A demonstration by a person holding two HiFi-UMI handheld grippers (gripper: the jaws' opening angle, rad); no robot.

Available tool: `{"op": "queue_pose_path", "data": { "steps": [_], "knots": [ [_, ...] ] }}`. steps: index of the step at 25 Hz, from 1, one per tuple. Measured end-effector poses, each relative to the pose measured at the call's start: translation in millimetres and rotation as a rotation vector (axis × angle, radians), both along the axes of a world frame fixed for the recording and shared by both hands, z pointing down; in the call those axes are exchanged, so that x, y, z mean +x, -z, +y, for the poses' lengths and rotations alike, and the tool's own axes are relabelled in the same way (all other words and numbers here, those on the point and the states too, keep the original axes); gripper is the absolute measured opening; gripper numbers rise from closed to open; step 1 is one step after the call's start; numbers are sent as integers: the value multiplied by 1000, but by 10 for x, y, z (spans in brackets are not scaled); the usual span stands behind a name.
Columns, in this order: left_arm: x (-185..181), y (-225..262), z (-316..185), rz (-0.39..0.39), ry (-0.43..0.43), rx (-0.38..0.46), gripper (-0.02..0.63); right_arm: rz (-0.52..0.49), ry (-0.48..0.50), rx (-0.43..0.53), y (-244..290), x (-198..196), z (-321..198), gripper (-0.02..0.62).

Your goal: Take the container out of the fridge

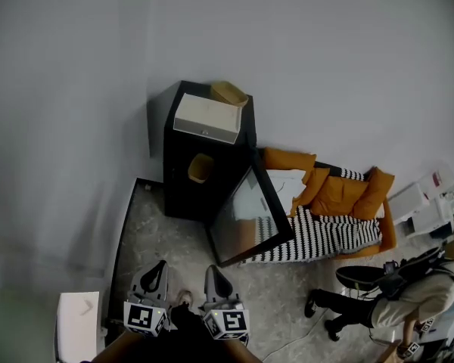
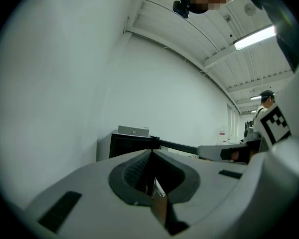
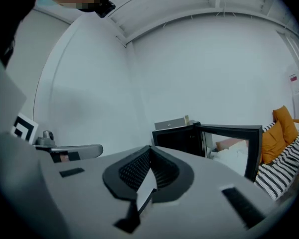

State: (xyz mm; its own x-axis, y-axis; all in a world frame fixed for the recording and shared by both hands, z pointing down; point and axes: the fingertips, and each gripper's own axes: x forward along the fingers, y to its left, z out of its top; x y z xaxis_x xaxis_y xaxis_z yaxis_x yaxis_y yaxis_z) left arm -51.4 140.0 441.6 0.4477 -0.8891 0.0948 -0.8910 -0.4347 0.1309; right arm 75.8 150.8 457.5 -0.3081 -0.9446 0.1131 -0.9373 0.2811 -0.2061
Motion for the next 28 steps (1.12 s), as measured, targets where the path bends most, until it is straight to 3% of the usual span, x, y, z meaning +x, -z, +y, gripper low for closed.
{"op": "queue_pose_path", "data": {
  "steps": [13,28],
  "knots": [
    [318,40,-555,-21,68,28,3,-40,45,13,-70,350,-725,0],
    [267,-92,-1399,-8,57,27,3,-68,37,-35,-363,272,-1484,0]
  ]
}}
